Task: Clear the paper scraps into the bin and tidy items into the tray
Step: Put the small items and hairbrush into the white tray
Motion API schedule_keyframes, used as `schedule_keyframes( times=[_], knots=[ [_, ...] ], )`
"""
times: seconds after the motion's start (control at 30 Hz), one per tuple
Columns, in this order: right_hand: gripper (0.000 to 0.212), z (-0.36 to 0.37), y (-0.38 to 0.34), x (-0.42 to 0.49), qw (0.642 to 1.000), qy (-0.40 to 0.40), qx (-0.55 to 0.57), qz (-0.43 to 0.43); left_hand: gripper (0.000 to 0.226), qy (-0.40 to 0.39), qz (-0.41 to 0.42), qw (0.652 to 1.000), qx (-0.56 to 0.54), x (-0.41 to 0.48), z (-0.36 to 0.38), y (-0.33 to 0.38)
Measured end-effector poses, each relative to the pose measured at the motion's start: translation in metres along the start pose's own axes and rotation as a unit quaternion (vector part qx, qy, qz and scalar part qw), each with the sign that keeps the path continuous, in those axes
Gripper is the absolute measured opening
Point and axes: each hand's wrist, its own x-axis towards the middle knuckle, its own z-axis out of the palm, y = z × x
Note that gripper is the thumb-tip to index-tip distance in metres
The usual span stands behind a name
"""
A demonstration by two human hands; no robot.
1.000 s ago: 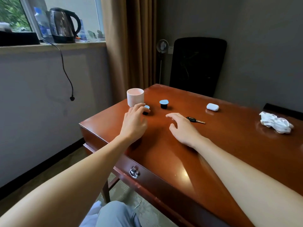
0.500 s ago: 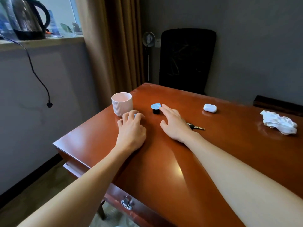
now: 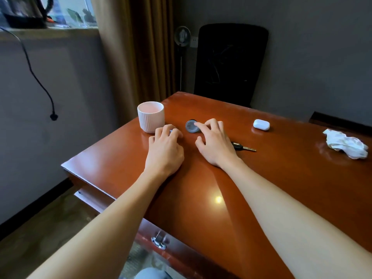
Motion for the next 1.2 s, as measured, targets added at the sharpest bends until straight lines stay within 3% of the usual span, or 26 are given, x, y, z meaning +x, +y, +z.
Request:
schedule_keyframes(
  times=[0.1,0.3,0.53,0.93,1.2],
  knots=[
    [0.052,-0.001,-0.001,-0.001,1.0,0.007,-0.01,0.004,0.028,0.004,0.002,1.0,0.006,-0.001,0.0,0.0],
    [0.061,0.0,-0.001,0.004,0.995,-0.093,0.005,-0.036,0.028,0.012,0.001,1.0,0.018,-0.001,-0.001,0.002],
    [0.069,0.003,-0.001,0.004,0.999,-0.026,0.0,-0.031,0.034,0.006,-0.007,1.0,0.027,0.0,0.0,0.002],
    [0.068,0.003,-0.001,0.023,0.982,-0.139,-0.032,-0.122,0.034,0.025,-0.017,0.999,0.024,0.0,0.0,0.0],
    [0.051,0.004,-0.001,0.02,0.989,-0.07,-0.033,-0.128,0.033,0.024,-0.01,0.999,0.034,0.0,0.001,0.0]
  ],
)
